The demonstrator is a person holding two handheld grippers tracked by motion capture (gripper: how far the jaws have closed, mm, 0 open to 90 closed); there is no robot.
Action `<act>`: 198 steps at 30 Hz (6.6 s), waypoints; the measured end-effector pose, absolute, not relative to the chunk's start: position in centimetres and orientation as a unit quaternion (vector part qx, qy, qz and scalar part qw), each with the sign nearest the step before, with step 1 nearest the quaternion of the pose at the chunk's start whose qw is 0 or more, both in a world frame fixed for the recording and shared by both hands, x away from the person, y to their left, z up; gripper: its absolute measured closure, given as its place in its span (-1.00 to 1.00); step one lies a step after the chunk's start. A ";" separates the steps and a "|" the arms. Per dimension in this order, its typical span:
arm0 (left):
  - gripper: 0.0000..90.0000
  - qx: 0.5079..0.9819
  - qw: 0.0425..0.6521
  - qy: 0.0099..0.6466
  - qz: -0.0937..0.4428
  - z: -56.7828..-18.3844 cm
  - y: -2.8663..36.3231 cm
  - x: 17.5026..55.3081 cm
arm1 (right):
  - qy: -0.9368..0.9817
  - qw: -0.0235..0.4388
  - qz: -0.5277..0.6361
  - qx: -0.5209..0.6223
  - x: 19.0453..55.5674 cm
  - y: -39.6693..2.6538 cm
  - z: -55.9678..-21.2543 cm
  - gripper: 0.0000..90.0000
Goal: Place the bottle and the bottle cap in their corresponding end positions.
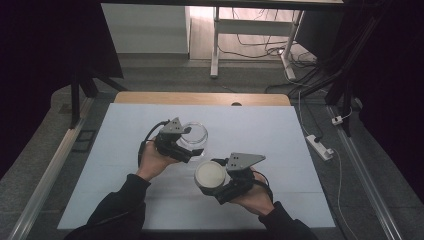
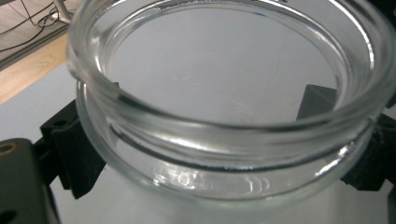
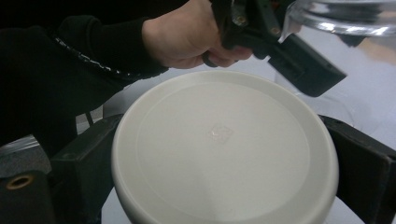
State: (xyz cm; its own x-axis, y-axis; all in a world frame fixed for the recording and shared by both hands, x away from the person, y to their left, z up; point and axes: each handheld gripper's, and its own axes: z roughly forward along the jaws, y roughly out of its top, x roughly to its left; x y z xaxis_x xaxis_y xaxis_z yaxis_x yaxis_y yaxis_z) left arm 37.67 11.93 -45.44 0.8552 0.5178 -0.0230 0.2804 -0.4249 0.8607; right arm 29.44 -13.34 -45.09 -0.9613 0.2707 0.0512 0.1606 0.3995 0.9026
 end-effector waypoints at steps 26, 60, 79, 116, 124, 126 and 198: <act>-0.84 0.834 0.478 0.243 0.129 -47.1 9.7 40.8 | 0.839 0.072 0.519 0.146 30.3 -12.2 -48.3 -0.84; -0.84 0.838 0.452 0.273 0.138 -51.2 9.5 43.9 | 0.874 0.069 0.456 0.149 31.8 -10.2 -53.3 -0.84; -0.84 0.839 0.451 0.271 0.140 -52.0 9.5 44.0 | 0.899 0.067 0.404 0.155 32.2 -9.4 -53.9 -0.85; -1.00 0.839 0.452 0.280 0.113 -51.3 10.5 43.4 | 0.896 0.049 0.410 0.163 32.4 -9.4 -53.7 -1.00; -1.00 0.830 0.464 0.291 0.103 -50.5 12.0 42.5 | 0.890 0.049 0.424 0.164 32.2 -9.7 -53.1 -1.00; -1.00 0.827 0.469 0.295 0.099 -50.3 12.4 42.3 | 0.887 0.050 0.428 0.165 32.2 -9.8 -53.0 -1.00; -1.00 0.776 0.496 0.377 0.099 -49.4 25.2 23.2 | 0.835 0.156 0.447 0.281 27.7 -22.0 -47.7 -1.00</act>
